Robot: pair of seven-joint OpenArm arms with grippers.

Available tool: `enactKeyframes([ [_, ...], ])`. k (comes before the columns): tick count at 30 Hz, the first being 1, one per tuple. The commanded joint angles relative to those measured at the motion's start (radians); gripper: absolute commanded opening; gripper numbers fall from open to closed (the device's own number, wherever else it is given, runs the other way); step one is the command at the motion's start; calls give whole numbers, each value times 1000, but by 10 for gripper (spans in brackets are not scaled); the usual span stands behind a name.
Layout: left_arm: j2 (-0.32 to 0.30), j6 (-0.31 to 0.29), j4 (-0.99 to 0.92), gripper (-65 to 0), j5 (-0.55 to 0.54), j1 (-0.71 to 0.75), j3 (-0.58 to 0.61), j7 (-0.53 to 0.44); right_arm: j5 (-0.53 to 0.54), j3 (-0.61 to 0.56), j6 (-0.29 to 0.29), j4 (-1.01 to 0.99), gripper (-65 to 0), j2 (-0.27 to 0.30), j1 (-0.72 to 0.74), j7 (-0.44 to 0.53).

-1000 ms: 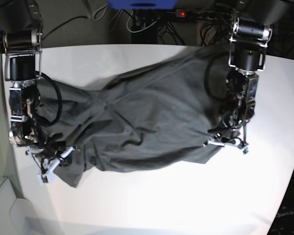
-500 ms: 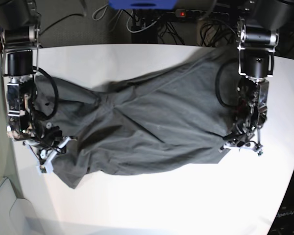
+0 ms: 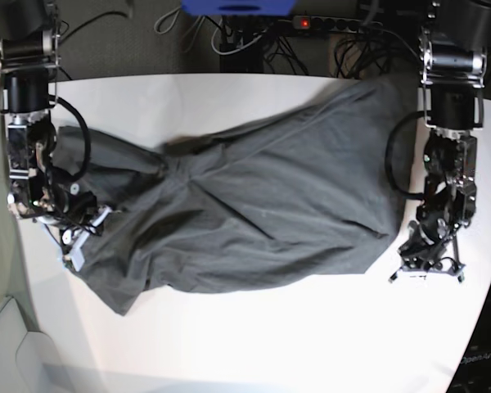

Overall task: Layout the t-shirt on the table in an organized manner, then fold the t-shirt properly
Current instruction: 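Drag the shirt corner with the right gripper away from the left gripper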

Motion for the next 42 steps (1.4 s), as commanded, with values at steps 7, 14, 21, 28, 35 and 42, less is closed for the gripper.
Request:
enactKeyframes([
  [7,220,-1,48,-645,126,-17,20,67,6,8,4,66,-621,15,13,17],
  [14,338,-7,-118,-645,356,-44,74,50,3,14,0,275,-621,17,-51,16],
  [21,275,-7,-357,-644,365,-135,74,-111,3,132,0,337,-621,11,-114,16],
  [28,217,-9,-558,-642,368,-190,75,-252,3,130,3,326,-621,11,-143,-30],
  [35,181,-9,-566,-642,365,-190,75,-280,3,123,4,324,-621,-24,-149,-43],
  [42,193,-9,-566,-642,365,-201,81,-280,5,110,6,321,-617,-77,-177,-87],
])
